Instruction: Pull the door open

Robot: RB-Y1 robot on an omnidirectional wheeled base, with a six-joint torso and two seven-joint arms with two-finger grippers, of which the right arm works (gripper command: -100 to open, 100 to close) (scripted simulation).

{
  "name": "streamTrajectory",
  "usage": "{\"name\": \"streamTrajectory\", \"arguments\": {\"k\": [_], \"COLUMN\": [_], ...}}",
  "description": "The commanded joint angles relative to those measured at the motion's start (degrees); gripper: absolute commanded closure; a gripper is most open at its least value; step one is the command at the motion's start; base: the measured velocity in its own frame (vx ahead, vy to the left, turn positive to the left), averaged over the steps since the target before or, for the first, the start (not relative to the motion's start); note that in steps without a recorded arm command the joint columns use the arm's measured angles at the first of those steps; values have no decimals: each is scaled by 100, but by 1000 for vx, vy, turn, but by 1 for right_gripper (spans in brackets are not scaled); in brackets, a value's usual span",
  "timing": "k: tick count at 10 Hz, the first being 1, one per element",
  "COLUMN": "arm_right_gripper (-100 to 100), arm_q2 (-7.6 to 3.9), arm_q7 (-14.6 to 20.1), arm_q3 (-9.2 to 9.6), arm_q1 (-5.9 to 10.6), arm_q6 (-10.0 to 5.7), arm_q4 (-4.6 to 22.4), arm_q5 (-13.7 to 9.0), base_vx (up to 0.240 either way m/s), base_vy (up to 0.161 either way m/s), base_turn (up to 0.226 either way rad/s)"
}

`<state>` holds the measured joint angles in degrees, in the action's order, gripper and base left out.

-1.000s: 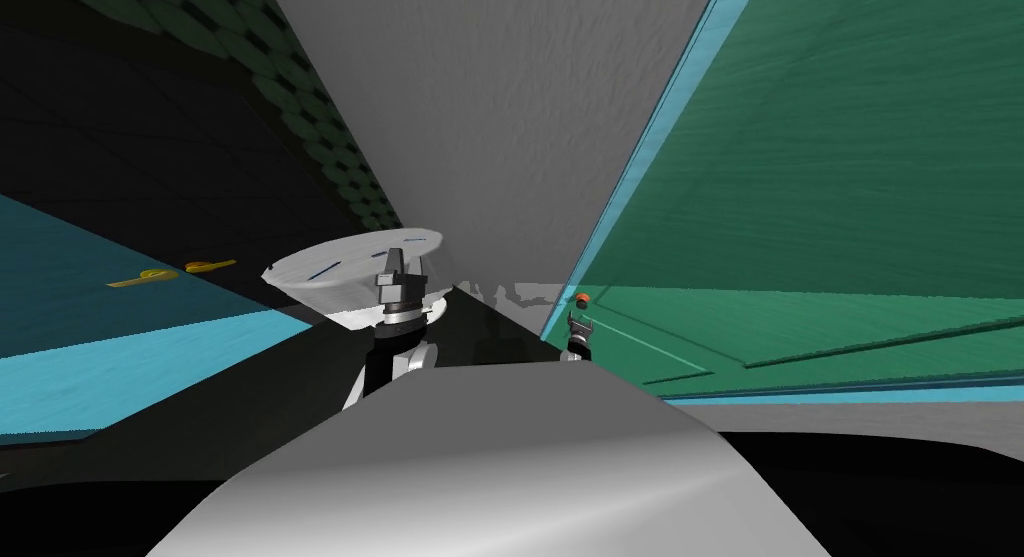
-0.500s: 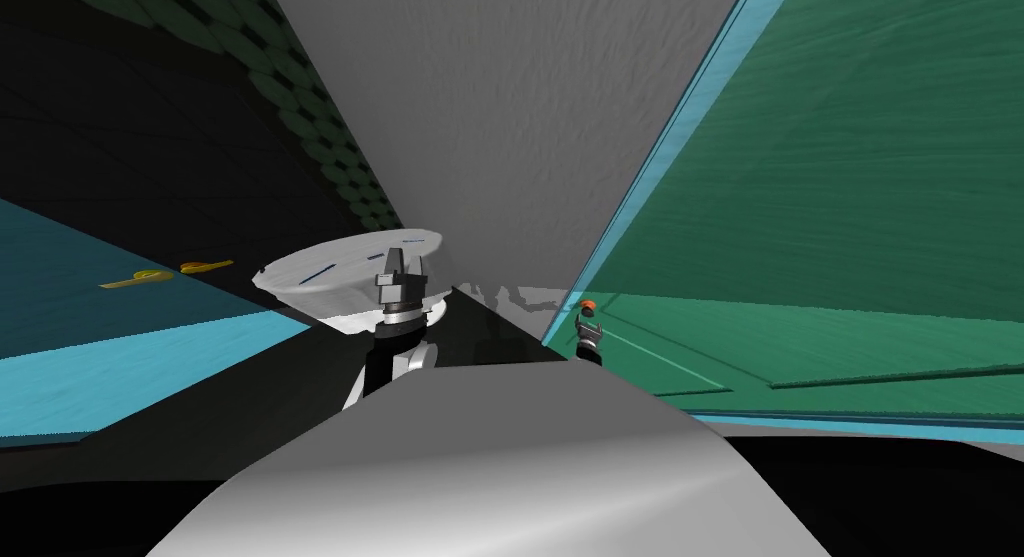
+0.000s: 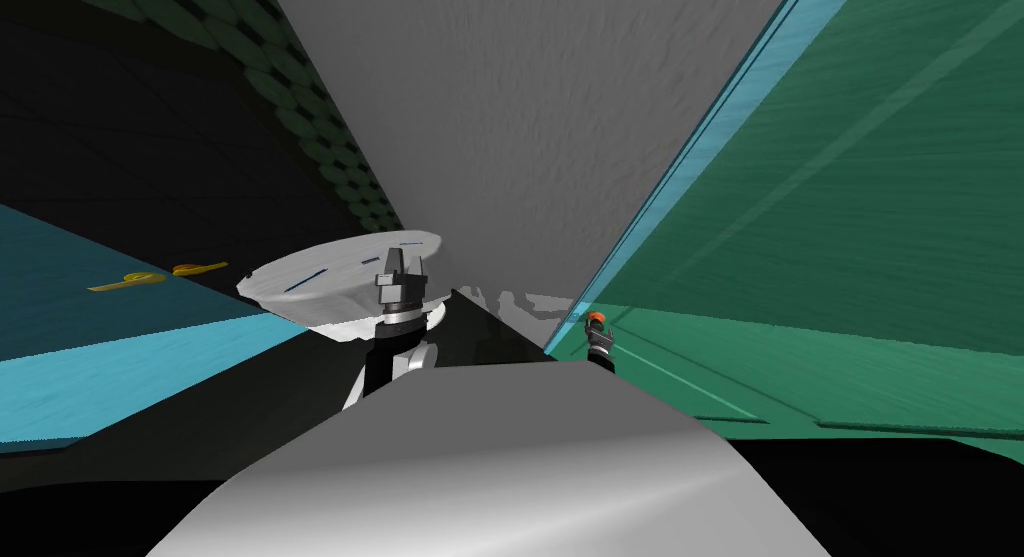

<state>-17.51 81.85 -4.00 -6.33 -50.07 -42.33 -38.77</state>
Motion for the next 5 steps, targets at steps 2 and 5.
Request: {"name": "streamTrajectory", "arguments": {"k": [2, 5], "arm_right_gripper": [100, 100], "arm_q2": [0, 0], "arm_q7": [0, 0], "arm_q3": [0, 0], "arm_q1": [0, 0], "arm_q6": [0, 0], "arm_q4": [0, 0], "arm_q5": [0, 0], "base_vx": [38, -24], "base_vy": [-5, 3], "base_turn": [-2, 8]}}
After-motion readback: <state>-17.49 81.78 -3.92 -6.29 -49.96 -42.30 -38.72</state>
